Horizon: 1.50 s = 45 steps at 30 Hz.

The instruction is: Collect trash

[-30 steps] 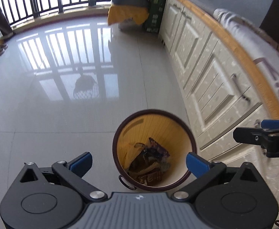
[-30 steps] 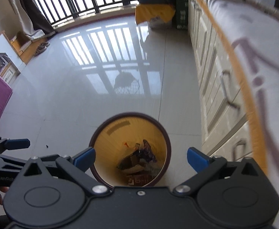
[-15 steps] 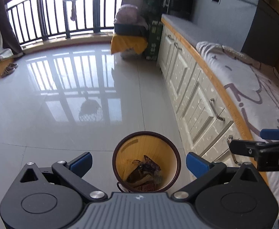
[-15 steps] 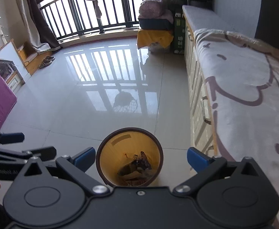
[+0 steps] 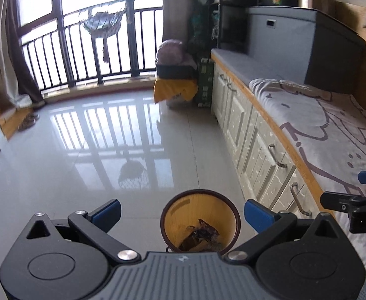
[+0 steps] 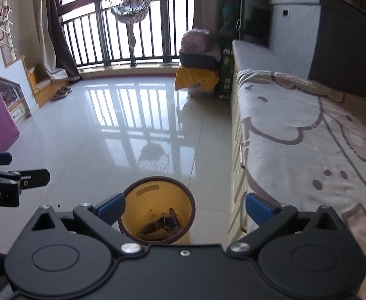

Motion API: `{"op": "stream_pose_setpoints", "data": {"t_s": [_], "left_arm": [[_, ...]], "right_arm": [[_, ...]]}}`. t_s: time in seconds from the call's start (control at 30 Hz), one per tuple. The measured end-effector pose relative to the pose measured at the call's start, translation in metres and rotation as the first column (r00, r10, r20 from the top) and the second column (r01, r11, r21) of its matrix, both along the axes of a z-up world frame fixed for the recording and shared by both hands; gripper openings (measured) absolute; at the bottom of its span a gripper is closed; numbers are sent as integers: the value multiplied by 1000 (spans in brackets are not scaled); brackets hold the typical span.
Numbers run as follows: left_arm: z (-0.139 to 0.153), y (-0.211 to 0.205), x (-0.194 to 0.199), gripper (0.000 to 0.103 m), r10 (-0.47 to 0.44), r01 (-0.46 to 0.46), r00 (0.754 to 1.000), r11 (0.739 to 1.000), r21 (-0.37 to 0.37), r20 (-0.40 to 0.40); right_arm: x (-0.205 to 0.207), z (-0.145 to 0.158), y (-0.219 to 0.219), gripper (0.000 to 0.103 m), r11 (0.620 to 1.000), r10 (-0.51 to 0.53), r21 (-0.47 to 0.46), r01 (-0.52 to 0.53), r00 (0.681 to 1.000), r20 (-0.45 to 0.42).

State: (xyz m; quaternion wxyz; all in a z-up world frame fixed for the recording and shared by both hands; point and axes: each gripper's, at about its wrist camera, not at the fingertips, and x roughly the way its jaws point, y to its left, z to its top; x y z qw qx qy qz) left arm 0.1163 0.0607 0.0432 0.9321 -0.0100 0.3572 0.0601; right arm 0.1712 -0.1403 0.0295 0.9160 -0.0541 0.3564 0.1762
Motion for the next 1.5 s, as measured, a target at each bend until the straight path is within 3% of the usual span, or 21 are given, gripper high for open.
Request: {"op": "stream_pose_setpoints", "data": {"t_s": [0.37, 0.87, 1.5], "left_arm": [[-2, -17, -19, 103, -40, 38, 999, 997, 74, 18], [-44, -2, -32, 103, -11, 11, 1000, 1000, -11, 5], [-60, 0, -32, 103, -2, 2, 1000, 1000, -14, -8]], "right_arm": [[-29, 0, -21, 103, 998, -57, 31, 56, 997, 52], [-44, -20, -16, 103, 997, -67, -17, 69, 993, 96], [-52, -37, -8, 103, 994, -81, -59, 87, 991, 108]]}}
